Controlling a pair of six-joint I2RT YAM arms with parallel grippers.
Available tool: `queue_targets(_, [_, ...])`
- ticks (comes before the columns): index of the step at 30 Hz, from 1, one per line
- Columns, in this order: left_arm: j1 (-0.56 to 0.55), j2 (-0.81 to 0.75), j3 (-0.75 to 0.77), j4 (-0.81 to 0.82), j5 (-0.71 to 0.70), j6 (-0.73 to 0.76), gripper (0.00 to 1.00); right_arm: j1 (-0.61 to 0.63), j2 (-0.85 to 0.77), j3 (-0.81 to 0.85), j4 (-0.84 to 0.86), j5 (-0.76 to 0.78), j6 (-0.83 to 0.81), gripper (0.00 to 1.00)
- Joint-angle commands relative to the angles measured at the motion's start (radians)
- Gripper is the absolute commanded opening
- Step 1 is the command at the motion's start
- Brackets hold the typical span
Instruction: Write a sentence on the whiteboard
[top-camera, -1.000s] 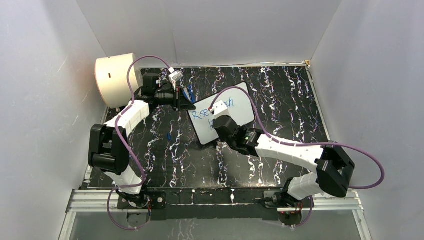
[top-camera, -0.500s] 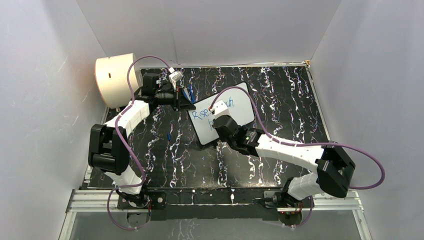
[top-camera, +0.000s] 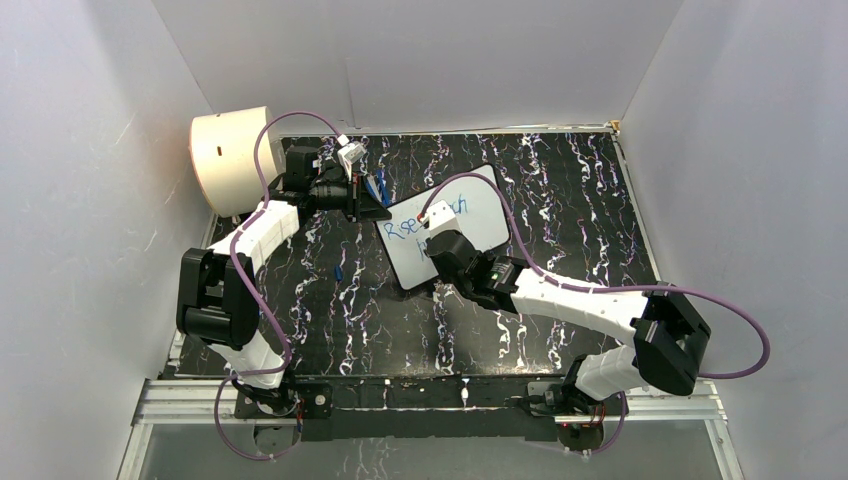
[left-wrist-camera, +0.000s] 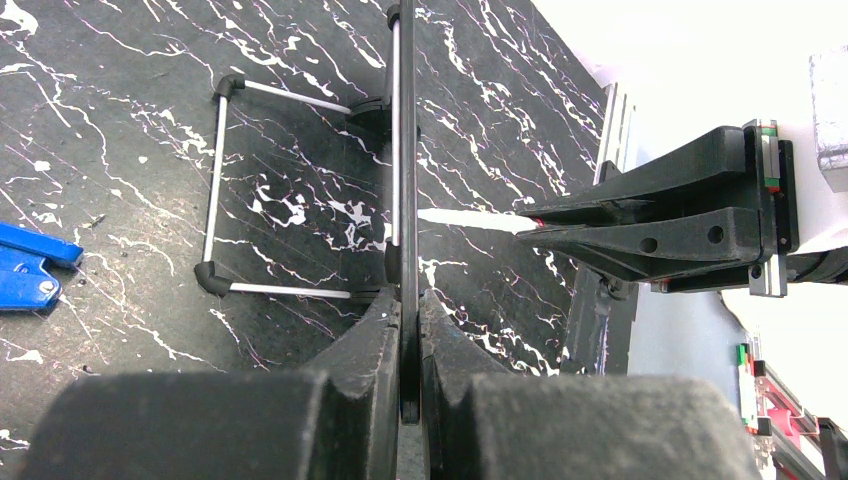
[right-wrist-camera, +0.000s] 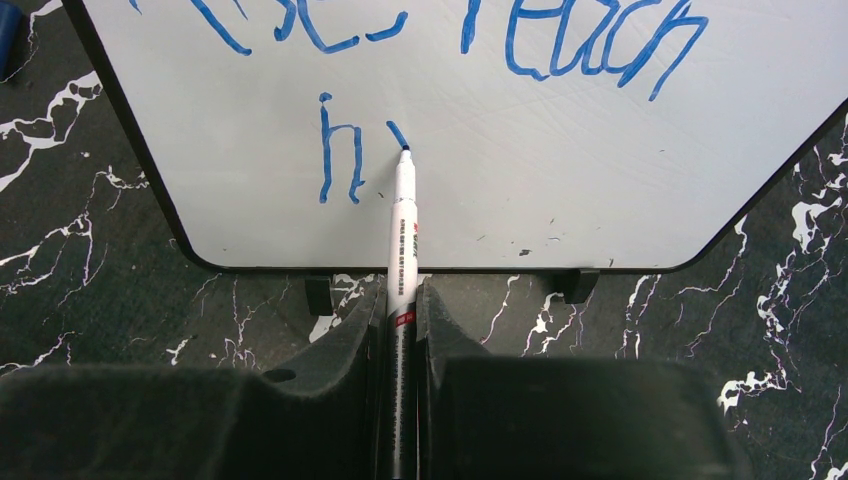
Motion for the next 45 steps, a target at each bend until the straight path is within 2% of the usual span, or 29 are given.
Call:
queue_targets(1, [-0.024,-0.015,0.017,-0.05,0.013,0.018,0.0,-0.005,-0.019,0.003,0.034,0.0,-0.002,0.0])
queue_targets(24, [-0.024,-0.017,0.017,-0.05,0.01,0.02,0.0,-0.005,-0.041,-0.005,0.009,0.005,-0.015,0.0])
queue_targets(35, [-0.024,-0.015,0.017,-0.051,0.01,0.02,0.0,-0.006,-0.053,-0.019,0.017,-0.048,-0.026,0.0])
queue_targets(45, [-0.024,-0.015,0.016,-0.052,0.012,0.02,0.0,-0.006,-0.024,-0.018,0.028,0.002,-0.015,0.0])
